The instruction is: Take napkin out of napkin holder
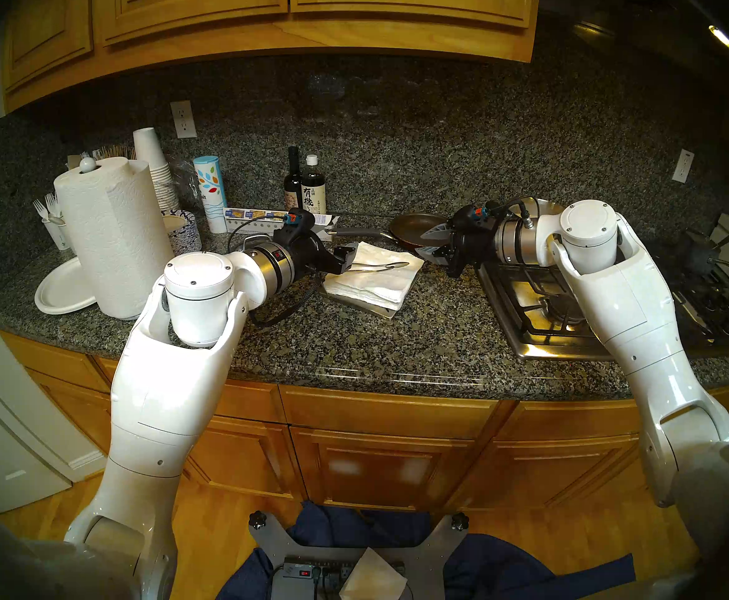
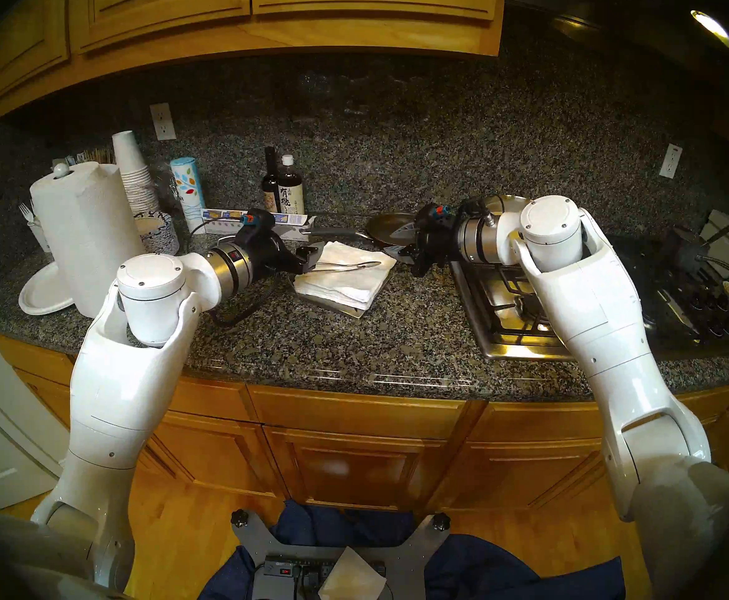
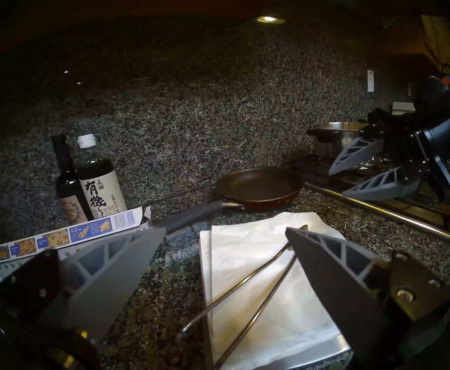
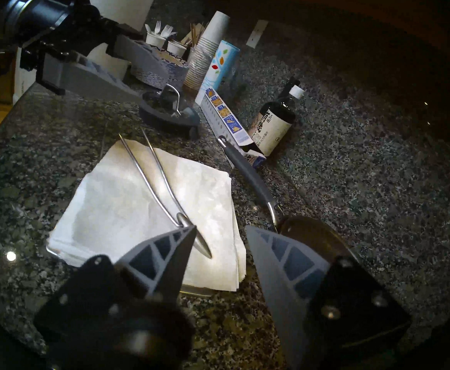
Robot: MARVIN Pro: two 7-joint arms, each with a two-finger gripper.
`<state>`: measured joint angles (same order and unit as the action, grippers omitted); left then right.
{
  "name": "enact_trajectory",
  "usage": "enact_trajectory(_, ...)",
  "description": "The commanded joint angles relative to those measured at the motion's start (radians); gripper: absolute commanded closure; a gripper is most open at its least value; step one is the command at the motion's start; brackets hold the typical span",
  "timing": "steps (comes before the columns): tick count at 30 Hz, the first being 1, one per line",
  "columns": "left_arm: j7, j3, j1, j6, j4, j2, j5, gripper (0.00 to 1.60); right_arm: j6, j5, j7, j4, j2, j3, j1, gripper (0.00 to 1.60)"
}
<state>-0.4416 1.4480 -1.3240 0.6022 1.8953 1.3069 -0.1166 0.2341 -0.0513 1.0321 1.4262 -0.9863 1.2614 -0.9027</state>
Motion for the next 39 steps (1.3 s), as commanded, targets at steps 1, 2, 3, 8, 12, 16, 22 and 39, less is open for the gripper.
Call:
enact_trajectory(1,0.000,0.009,0.039,-0.019,0.023,0.006,-0.003,0.00,-0.028,0.025,0.022,-0.038,-0.040,-0.008,0.101,0.64)
enact_trajectory(2,-0.001,0.010,0.039,-0.019,0.023,0.006,-0.002,0.00,-0.032,0.025,0.034,-0.066,-0.039,-0.034,0.130,0.63)
enact_trajectory(3,-0.001,0.010,0.039,-0.019,0.023,0.006,-0.002,0.00,-0.032,0.025,0.034,-0.066,-0.039,-0.034,0.130,0.63)
enact_trajectory(8,-0.020,-0.014,0.056,-0.012,0.009,0.008,0.000,0.00,-0.052,0.049,0.049,-0.125,-0.070,-0.049,0.154,0.66)
enact_trajectory(12,-0.023,-0.024,0.069,-0.011,-0.004,0.009,0.005,0.00,-0.062,0.054,0.058,-0.159,-0.082,-0.062,0.173,0.69)
enact_trajectory(16,-0.033,-0.031,0.082,-0.003,-0.015,0.001,0.007,0.00,-0.072,0.058,0.074,-0.191,-0.093,-0.069,0.191,0.70)
enact_trajectory(22,-0.044,-0.031,0.086,0.008,-0.021,-0.021,0.011,0.00,-0.083,0.067,0.104,-0.239,-0.105,-0.074,0.220,0.73)
enact_trajectory(39,-0.066,-0.032,0.099,0.026,-0.036,-0.042,0.025,0.00,-0.121,0.089,0.164,-0.390,-0.157,-0.103,0.297,0.70)
